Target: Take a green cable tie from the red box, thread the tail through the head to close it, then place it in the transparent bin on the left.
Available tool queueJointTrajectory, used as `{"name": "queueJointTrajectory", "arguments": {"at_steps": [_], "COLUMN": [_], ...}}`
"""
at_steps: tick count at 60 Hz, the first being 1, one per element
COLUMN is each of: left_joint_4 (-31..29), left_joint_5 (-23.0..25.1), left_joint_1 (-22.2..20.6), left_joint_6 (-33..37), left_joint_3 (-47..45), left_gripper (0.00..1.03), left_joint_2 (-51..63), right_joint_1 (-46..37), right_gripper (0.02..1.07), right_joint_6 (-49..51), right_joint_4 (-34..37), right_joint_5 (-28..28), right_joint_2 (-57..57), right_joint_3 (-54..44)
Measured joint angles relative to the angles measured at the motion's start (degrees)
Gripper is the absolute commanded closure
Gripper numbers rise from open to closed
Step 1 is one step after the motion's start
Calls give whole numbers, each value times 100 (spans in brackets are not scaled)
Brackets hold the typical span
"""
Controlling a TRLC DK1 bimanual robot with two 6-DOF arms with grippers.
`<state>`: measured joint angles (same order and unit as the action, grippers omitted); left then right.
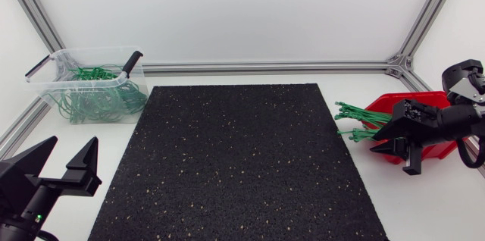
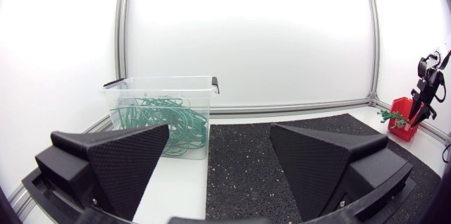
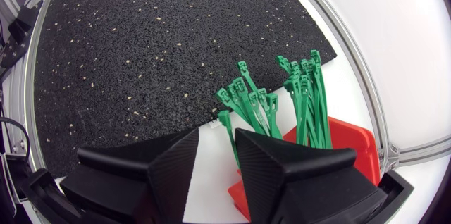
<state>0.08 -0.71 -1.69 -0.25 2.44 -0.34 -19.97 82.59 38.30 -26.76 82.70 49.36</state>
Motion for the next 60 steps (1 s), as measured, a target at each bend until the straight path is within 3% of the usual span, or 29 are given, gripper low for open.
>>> {"name": "queueJointTrajectory", "arguments": {"at_steps": [20, 42, 60], "left_joint_4": [0, 0, 0], "left_joint_5": [0, 0, 0], "left_joint_1": [0, 0, 0], "left_joint_6": [0, 0, 0], "left_joint_3": [0, 0, 0], "left_gripper": [3, 3, 3], "left_joint_2": [0, 0, 0], "right_joint_1": [-339, -385, -385], "right_gripper": [53, 54, 66], "right_joint_6": [284, 313, 160], "right_joint_4": [-542, -2374, -3471], "right_joint_5": [74, 264, 291], "right_joint_2": [-791, -1808, -2004], "right_joint_3": [-667, -2124, -2664]}}
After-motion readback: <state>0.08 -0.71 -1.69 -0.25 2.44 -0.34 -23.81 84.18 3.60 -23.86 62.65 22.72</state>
